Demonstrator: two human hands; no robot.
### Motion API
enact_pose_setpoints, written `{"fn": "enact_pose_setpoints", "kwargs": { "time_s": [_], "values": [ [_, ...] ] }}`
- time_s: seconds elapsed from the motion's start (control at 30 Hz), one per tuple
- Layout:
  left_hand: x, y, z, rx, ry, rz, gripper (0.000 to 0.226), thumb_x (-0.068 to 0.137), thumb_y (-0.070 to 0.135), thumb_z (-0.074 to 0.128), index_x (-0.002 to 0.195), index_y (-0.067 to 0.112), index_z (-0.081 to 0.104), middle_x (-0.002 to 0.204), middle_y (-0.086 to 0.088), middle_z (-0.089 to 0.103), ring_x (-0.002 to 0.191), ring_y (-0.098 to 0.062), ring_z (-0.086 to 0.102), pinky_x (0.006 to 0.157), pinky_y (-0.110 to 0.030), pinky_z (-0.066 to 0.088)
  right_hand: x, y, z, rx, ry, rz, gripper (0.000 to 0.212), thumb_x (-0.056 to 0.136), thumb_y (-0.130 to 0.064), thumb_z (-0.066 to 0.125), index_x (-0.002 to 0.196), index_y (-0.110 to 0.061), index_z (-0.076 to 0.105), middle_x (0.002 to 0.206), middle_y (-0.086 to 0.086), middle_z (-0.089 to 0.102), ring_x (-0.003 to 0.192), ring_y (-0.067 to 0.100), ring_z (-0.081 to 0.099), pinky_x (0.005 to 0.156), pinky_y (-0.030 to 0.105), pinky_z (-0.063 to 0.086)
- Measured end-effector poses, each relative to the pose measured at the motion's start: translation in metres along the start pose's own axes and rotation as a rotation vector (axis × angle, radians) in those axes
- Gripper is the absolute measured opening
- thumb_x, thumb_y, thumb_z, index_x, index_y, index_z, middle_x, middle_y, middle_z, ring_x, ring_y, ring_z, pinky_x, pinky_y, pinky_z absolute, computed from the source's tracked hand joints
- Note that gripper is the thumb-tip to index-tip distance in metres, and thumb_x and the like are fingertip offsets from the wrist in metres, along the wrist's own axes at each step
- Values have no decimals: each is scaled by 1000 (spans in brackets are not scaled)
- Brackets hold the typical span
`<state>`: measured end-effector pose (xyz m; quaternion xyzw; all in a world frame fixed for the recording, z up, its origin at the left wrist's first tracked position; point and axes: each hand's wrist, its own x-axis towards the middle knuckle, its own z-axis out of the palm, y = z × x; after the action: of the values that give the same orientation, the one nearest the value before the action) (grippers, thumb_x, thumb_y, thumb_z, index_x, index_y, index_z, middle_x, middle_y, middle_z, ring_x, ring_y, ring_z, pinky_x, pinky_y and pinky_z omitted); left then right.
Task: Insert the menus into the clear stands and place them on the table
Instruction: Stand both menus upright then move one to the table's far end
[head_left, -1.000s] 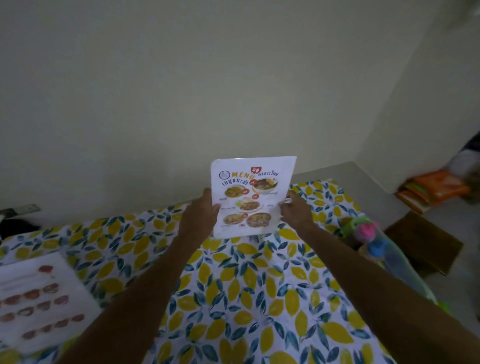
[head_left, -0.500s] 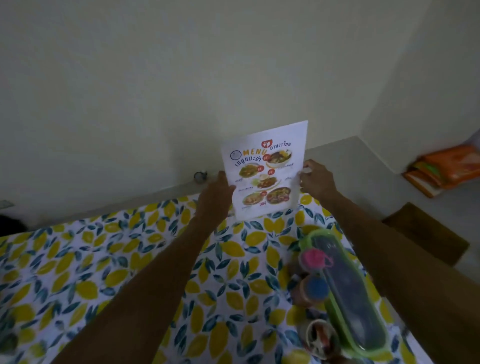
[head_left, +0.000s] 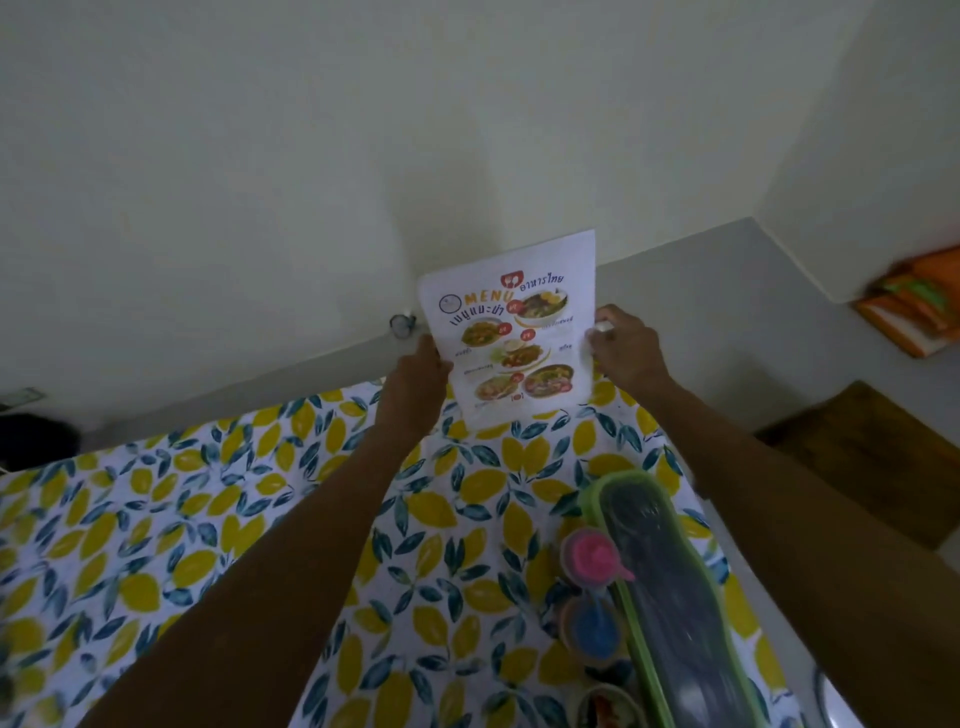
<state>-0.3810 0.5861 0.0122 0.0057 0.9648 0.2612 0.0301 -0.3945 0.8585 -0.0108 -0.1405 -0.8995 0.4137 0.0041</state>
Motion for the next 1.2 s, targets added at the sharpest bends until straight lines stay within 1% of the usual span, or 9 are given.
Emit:
{"fn": "enact_pose_setpoints", "kwargs": {
  "time_s": [0.2,0.37,0.57,0.7,0.8,0.87,0.97,1.1,1.2],
  "values": [
    [8,1,5,15,-4,-19,26,98,26,52,110,2,50,95,-21,67,80,-38,65,68,-51,56,5,9,2,-76,-1,-30,20,91,-23,50,105,-15,63,103,19,71,89,37,65,78,38,53],
    [7,-8,8,-47,-33,5,23,93,19,60,108,5,52,99,-17,69,85,-34,66,72,-47,57,4,9,6,-113,-14,-20,25,92,-22,51,106,-6,64,106,22,70,94,40,64,83,40,49],
    [2,-8,2,-150,-70,-37,31,88,18,65,115,6,53,108,-12,70,94,-29,67,78,-41,56,-6,1,2,-158,-54,-10,28,93,-23,52,86,1,65,92,22,70,88,40,64,82,38,46],
    [-5,-4,-4,-174,-92,-7,40,88,19,67,123,8,52,118,-12,69,102,-27,66,78,-30,47,-18,-6,-4,-173,-44,-18,33,96,-22,51,104,6,66,108,25,69,101,40,63,93,42,47],
    [-14,-3,-12,-202,-90,6,46,88,20,66,129,9,50,122,-12,66,103,-26,65,80,-31,47,-32,-12,-7,-173,-39,2,35,97,-22,50,110,6,65,114,26,67,107,41,62,97,44,46],
    [-20,-2,-18,-225,-80,-8,47,88,21,67,131,9,50,124,-11,65,104,-25,65,82,-33,50,-40,-15,-10,-182,-52,28,32,96,-20,48,112,3,64,113,25,67,105,40,61,95,44,48],
    [-35,-2,-28,-220,-64,25,42,89,19,66,125,5,51,121,-13,66,103,-28,65,81,-34,49,-58,-26,-12,-198,-66,65,32,96,-21,47,119,-4,62,116,22,66,107,38,61,92,42,48],
    [-59,-13,-50,-154,-51,106,40,89,26,65,123,8,55,117,-12,68,102,-29,65,77,-32,46,-89,-48,-10,-292,-1,-49,40,94,-30,54,123,-3,61,123,20,67,112,35,62,98,39,46],
    [-84,-33,-69,-37,-21,186,52,92,36,61,136,12,48,125,-8,66,109,-29,64,88,-39,52,-118,-69,-7,-347,-13,-121,39,92,-31,55,123,-9,60,117,16,70,107,35,65,93,42,52]
  ]
}}
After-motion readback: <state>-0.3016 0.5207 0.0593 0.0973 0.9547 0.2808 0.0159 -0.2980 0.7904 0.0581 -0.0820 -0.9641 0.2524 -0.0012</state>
